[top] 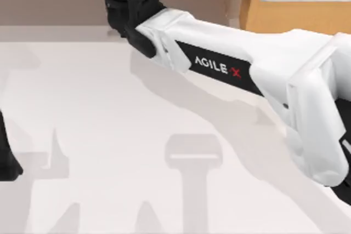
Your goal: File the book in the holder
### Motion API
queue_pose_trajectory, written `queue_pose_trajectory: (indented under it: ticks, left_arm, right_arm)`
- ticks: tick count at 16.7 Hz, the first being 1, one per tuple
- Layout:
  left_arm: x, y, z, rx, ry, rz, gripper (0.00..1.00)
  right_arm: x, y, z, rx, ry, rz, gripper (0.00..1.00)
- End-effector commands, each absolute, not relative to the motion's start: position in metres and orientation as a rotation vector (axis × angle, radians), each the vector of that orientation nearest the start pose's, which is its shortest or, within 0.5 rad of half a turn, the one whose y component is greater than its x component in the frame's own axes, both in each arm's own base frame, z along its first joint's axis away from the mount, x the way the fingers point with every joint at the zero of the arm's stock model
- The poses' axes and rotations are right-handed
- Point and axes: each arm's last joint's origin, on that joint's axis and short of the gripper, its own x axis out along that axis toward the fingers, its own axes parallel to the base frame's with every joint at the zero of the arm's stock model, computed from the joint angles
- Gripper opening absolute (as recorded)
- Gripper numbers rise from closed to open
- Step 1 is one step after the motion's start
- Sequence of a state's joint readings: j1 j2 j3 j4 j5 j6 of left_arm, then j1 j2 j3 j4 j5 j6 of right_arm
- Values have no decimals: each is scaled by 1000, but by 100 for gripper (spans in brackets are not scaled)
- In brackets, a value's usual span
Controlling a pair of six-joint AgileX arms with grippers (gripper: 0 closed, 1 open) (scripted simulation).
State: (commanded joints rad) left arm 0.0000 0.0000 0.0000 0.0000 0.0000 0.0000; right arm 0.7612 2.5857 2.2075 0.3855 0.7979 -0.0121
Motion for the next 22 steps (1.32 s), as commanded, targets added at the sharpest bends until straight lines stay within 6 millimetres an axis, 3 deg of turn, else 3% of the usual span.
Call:
queue_pose_trajectory:
  ticks: [2, 3, 22]
  left_arm:
    - [106, -1, 160, 0, 0, 0, 100]
    - [106, -1, 160, 0, 0, 0, 100]
    - [106, -1, 160, 0, 0, 0, 100]
  right_arm:
    - [437, 397, 205, -13, -11, -7, 2]
    - [437, 397, 205, -13, -11, -7, 0]
    - [435, 399, 219, -10, -9, -2, 0]
